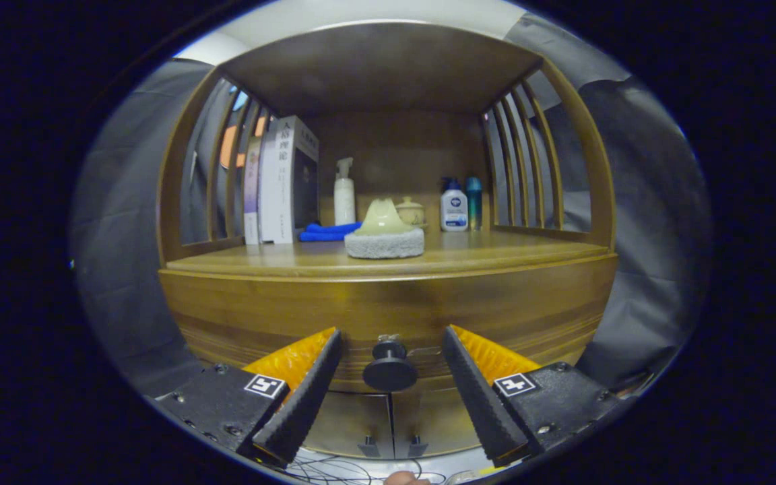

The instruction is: Pull open the drawer, take out the items inside it, and place them on the countertop above the cabinet.

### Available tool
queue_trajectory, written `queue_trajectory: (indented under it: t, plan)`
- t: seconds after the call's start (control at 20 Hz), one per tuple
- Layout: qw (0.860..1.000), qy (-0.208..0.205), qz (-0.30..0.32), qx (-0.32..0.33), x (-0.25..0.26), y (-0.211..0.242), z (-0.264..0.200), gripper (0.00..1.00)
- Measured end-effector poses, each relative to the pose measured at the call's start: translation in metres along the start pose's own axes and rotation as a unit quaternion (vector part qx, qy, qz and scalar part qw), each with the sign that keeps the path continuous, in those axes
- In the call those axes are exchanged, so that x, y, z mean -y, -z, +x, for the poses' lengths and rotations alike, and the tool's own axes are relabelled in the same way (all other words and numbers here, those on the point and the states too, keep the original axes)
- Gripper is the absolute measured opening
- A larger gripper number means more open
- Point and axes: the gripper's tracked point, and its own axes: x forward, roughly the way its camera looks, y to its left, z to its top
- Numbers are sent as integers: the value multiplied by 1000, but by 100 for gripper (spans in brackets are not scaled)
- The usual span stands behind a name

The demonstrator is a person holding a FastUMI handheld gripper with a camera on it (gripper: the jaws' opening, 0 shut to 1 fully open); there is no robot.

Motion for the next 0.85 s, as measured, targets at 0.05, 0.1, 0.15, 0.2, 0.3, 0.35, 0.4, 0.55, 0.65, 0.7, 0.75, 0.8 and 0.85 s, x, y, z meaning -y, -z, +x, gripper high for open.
queue_trajectory:
  t: [0.05,0.1,0.15,0.2,0.3,0.35,0.4,0.55,0.65,0.7,0.75,0.8,0.85]
  plan:
    - [1000,-5,6,5,0,-6,-15,98]
    - [1000,-12,13,2,0,-9,-29,98]
    - [1000,-18,25,-2,2,-12,-46,98]
    - [999,-27,39,-5,4,-16,-63,98]
    - [998,-30,55,-1,15,-28,-99,98]
    - [998,-22,56,1,25,-34,-117,98]
    - [998,-18,52,1,34,-38,-133,98]
    - [999,-11,44,-1,55,-52,-168,98]
    - [999,-26,27,6,64,-59,-186,98]
    - [1000,-26,11,4,72,-55,-194,98]
    - [999,-32,-1,1,77,-53,-201,98]
    - [999,-36,-3,-1,78,-52,-206,98]
    - [999,-41,3,2,80,-53,-211,98]
